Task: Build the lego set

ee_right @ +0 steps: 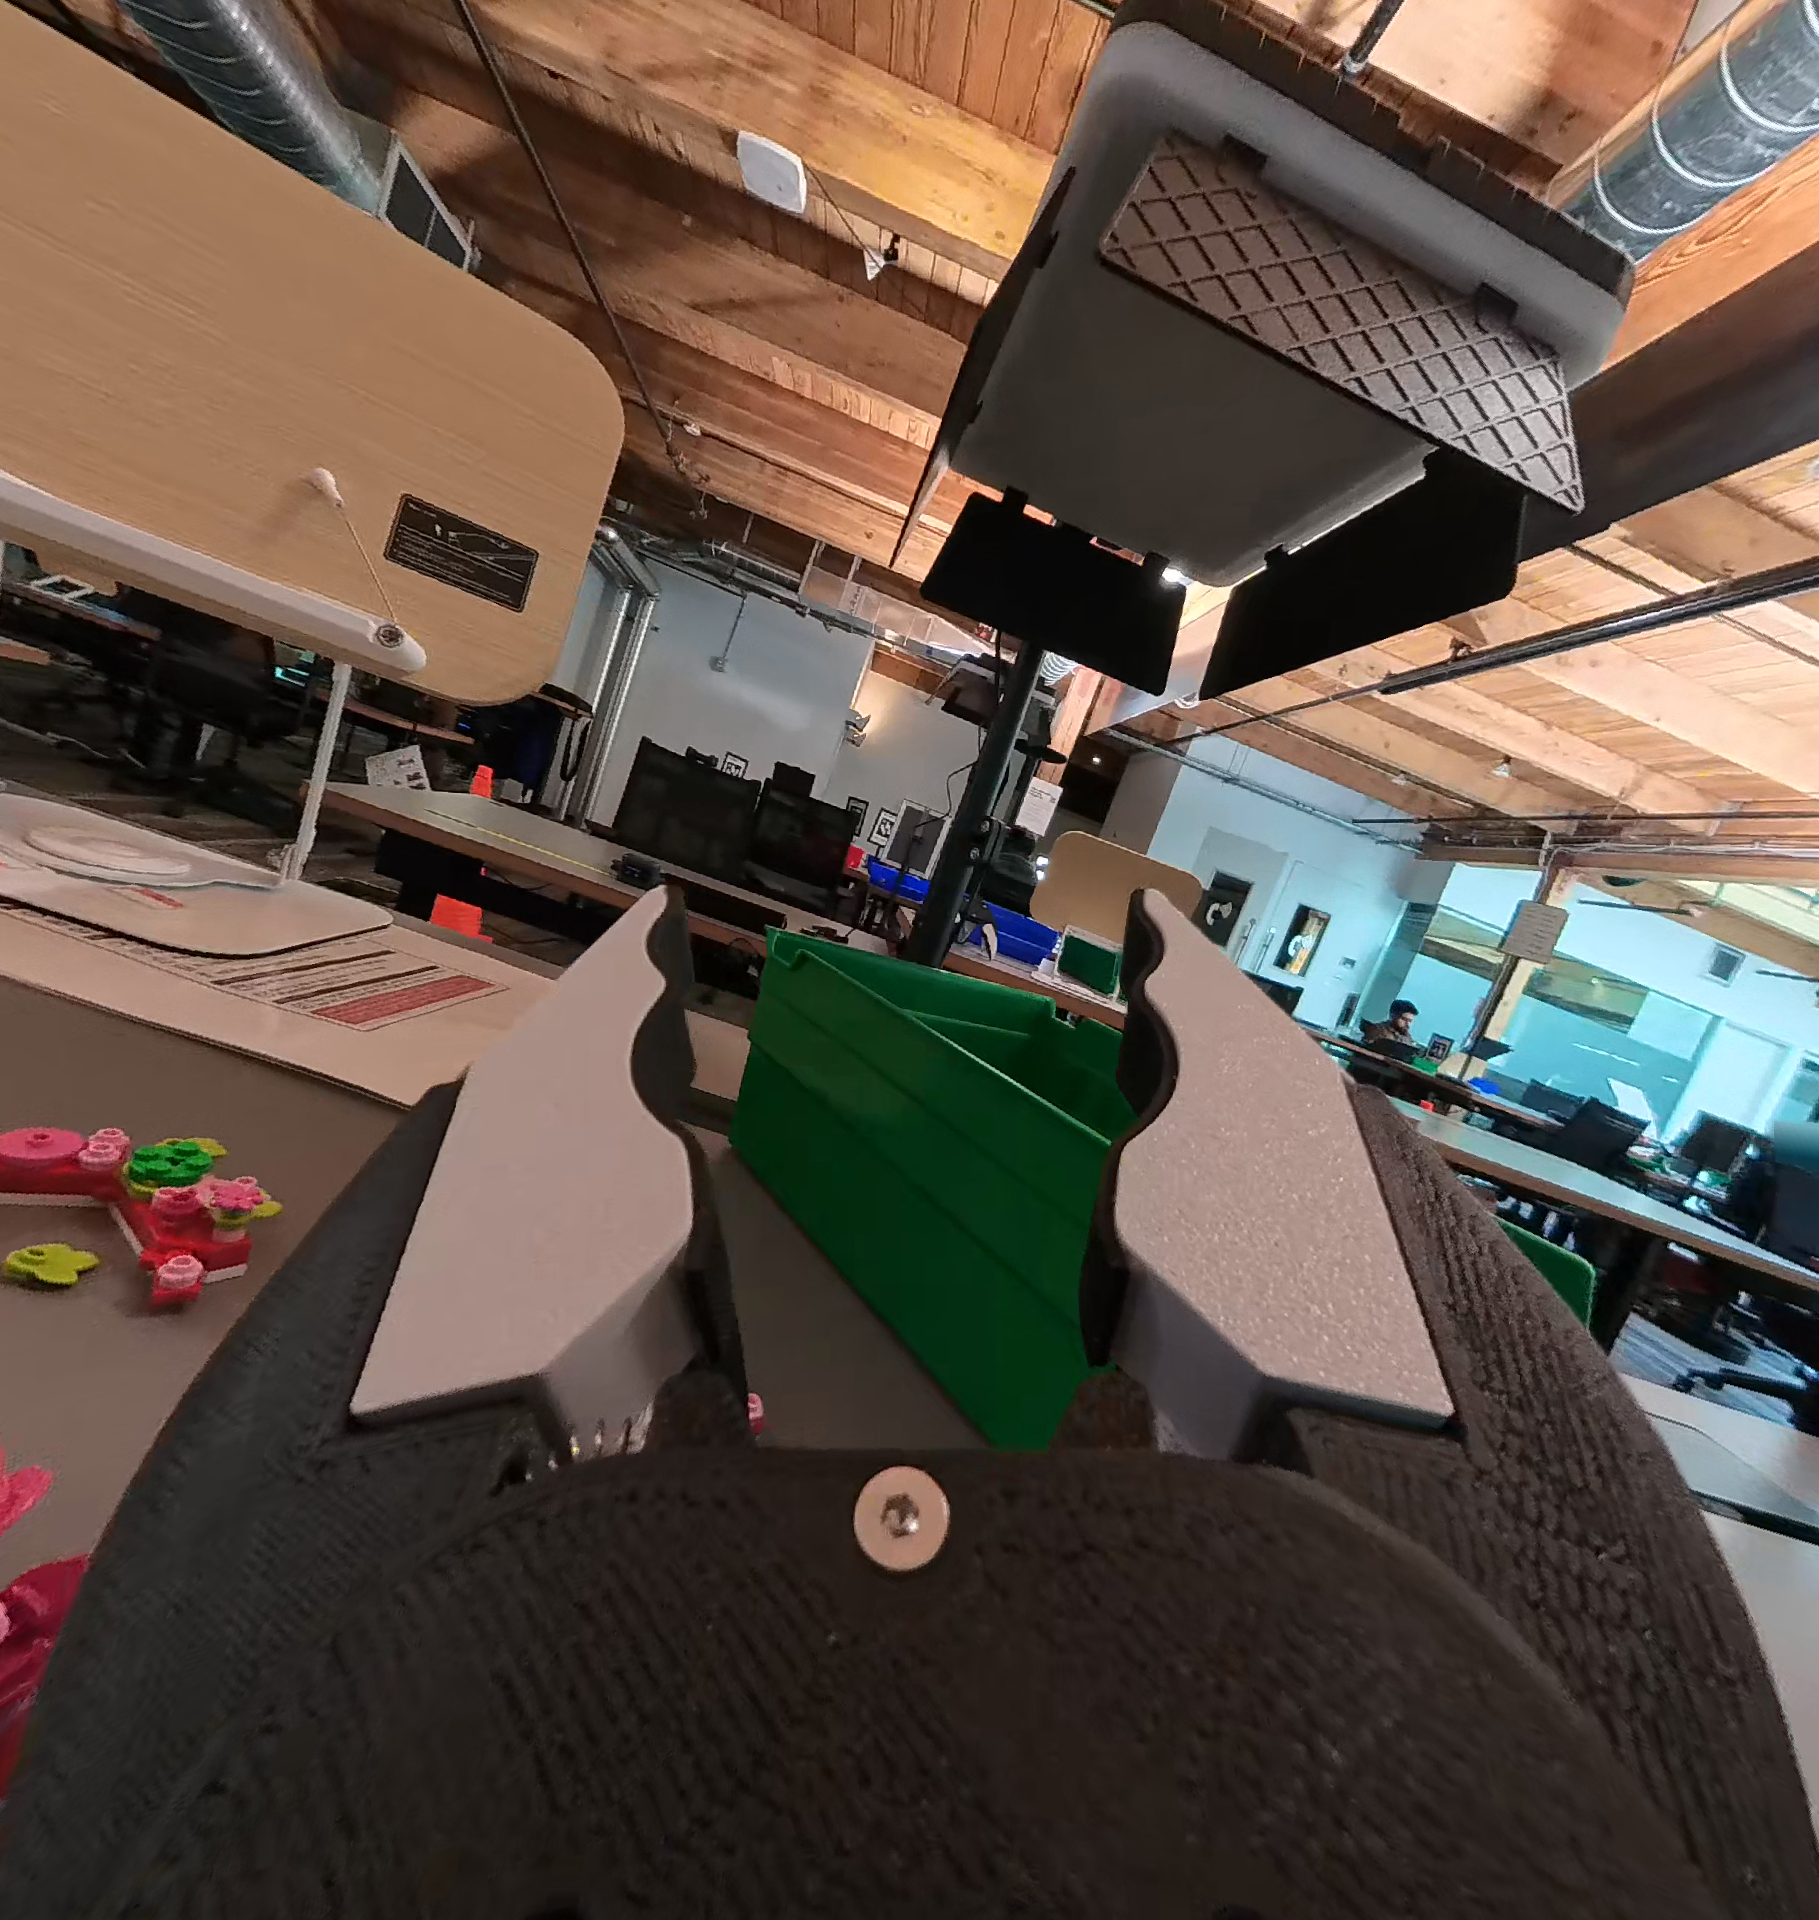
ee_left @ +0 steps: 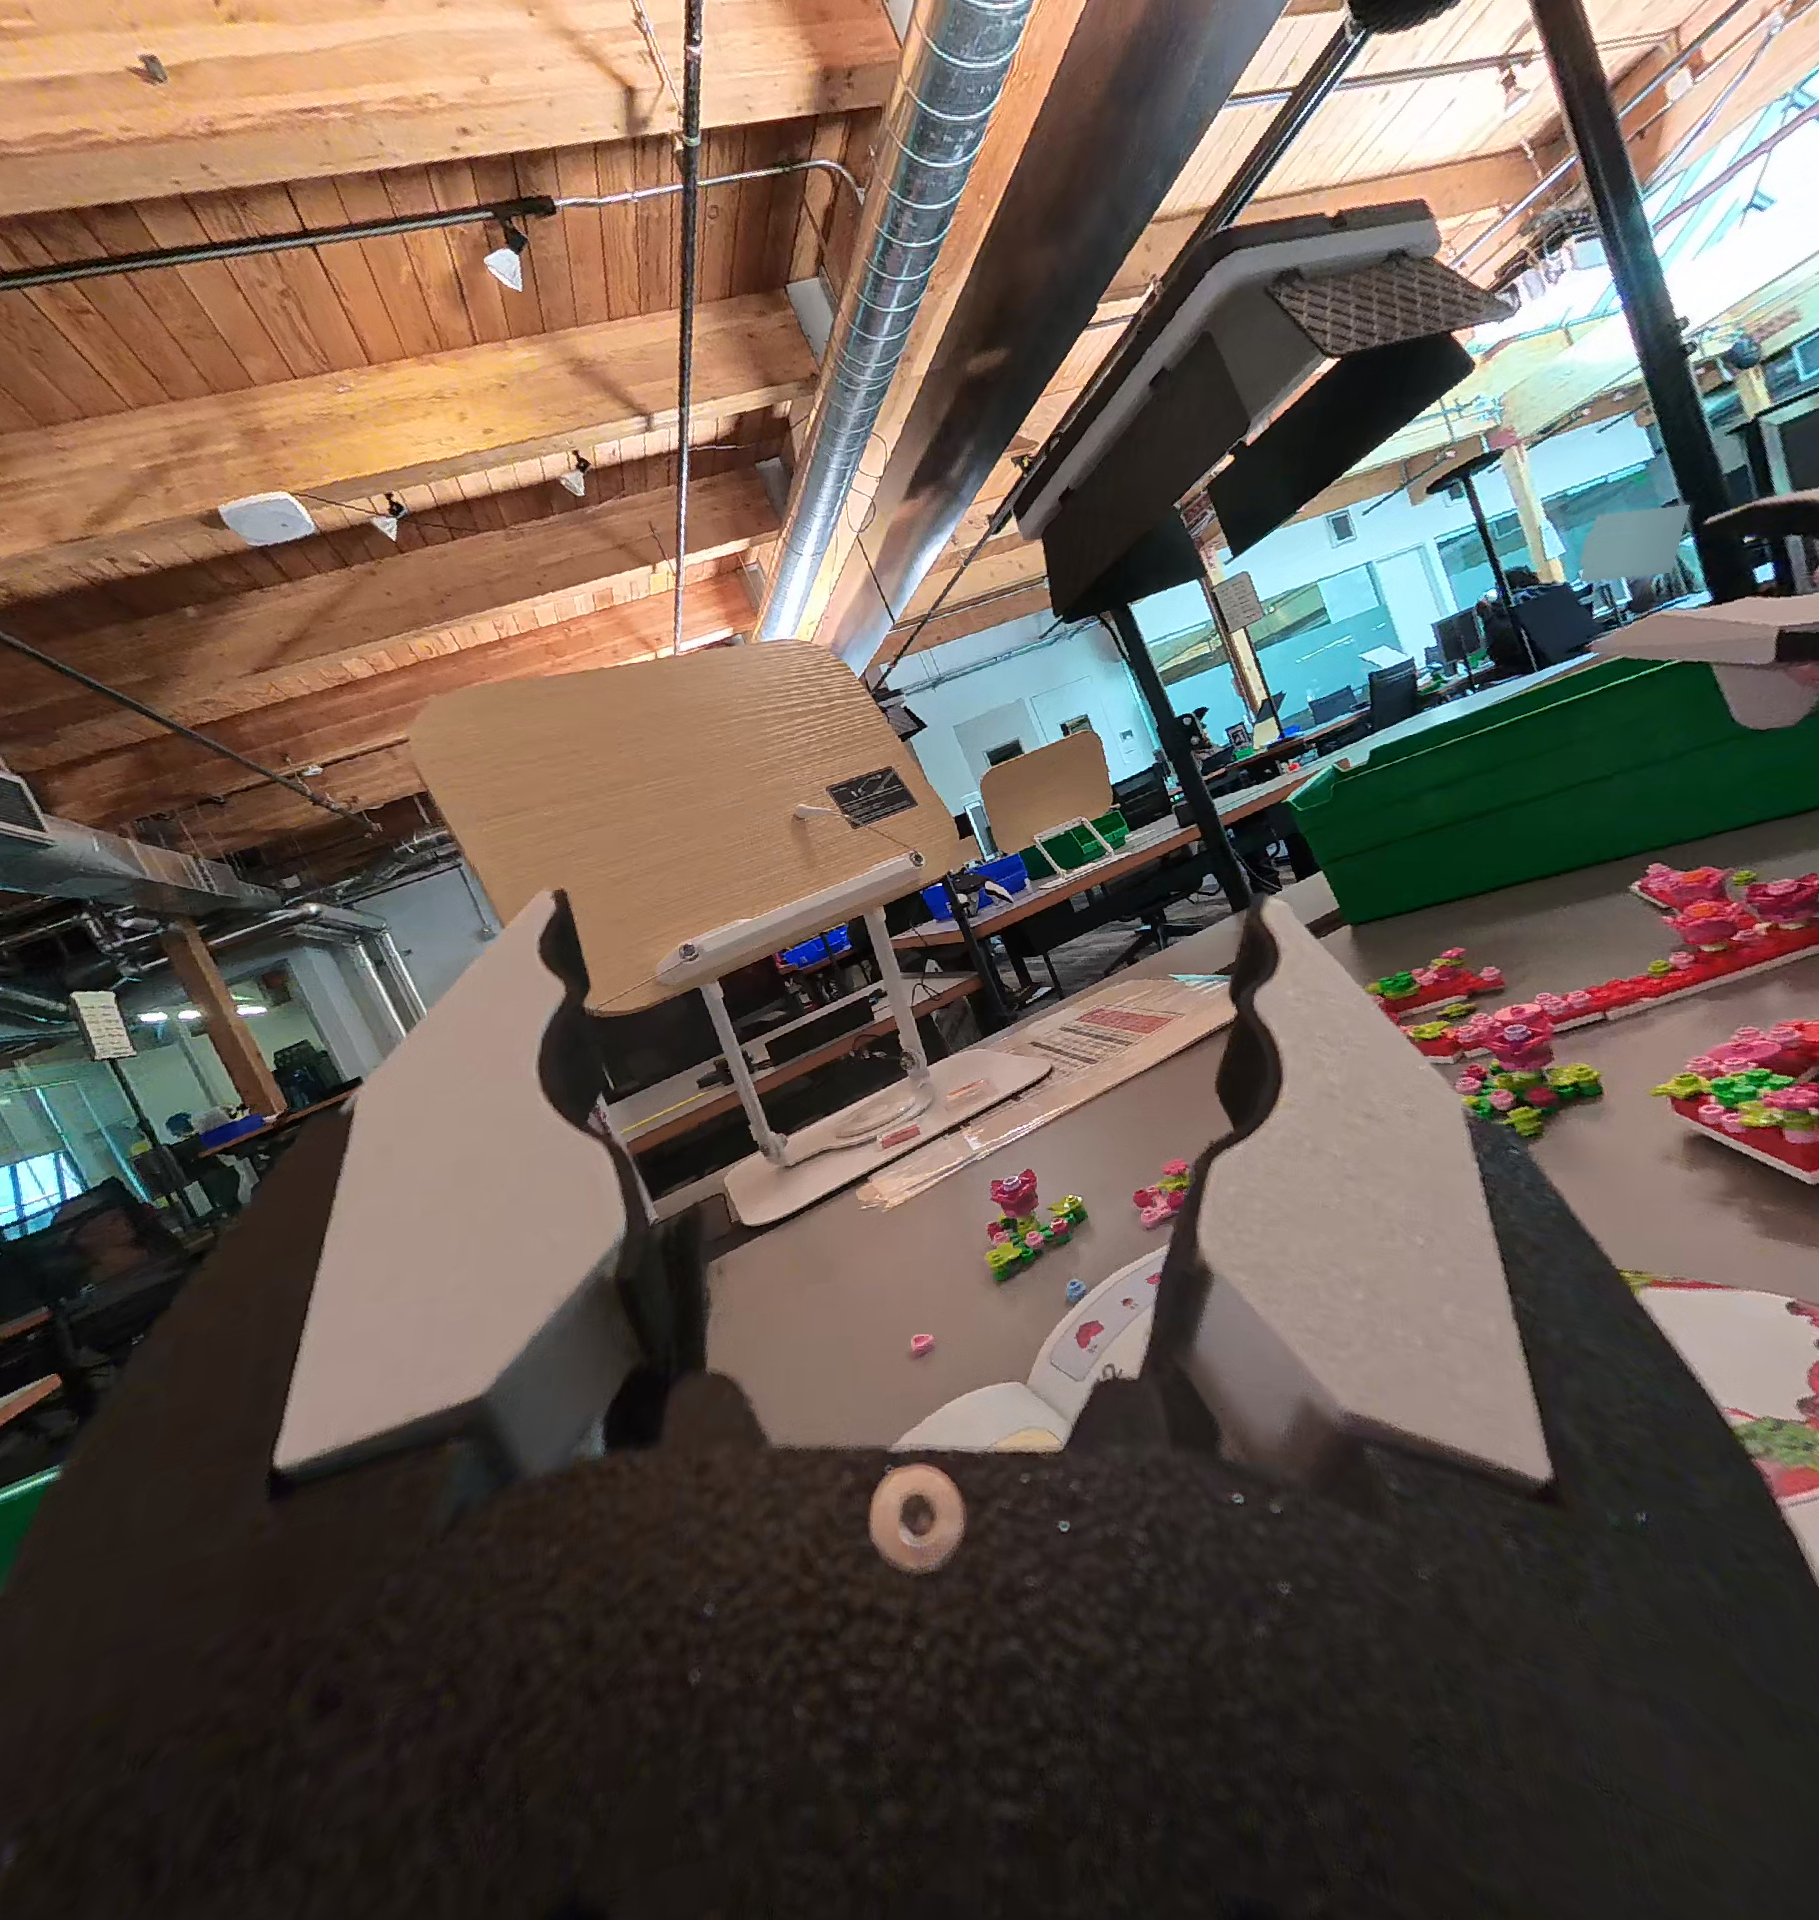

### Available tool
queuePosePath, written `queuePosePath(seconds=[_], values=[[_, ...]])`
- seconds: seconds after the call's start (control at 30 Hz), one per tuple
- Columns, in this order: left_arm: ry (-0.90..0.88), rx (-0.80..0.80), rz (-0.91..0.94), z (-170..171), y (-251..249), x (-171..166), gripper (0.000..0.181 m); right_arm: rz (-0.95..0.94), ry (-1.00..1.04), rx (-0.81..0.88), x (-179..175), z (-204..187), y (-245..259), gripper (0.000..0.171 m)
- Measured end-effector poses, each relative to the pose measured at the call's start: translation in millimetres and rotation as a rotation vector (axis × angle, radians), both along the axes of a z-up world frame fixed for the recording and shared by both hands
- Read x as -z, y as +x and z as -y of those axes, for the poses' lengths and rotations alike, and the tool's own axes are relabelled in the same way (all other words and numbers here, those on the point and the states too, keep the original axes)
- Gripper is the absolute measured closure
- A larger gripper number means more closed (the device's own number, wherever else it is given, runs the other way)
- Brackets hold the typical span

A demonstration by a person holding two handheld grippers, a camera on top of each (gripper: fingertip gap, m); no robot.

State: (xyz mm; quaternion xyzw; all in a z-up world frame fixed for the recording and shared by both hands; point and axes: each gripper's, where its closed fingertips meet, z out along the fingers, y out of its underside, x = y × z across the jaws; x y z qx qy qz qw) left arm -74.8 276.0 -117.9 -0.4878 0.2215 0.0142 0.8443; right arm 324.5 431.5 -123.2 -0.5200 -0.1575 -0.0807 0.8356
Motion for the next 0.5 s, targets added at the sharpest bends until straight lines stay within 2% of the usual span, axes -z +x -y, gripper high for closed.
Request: queuePosePath(seconds=[0.2,0.3,0.5], values=[[-0.013,0.003,0.015,-3,-2,1,0.061,0.03,-0.024,-0.043,1,-1,-6,0.089],[-0.012,0.006,0.0,-2,2,3,0.063,0.097,-0.142,-0.195,8,2,-28,0.099],[0.008,0.031,-0.036,1,12,-1,0.064,0.246,-0.558,-0.571,32,35,-79,0.113]])
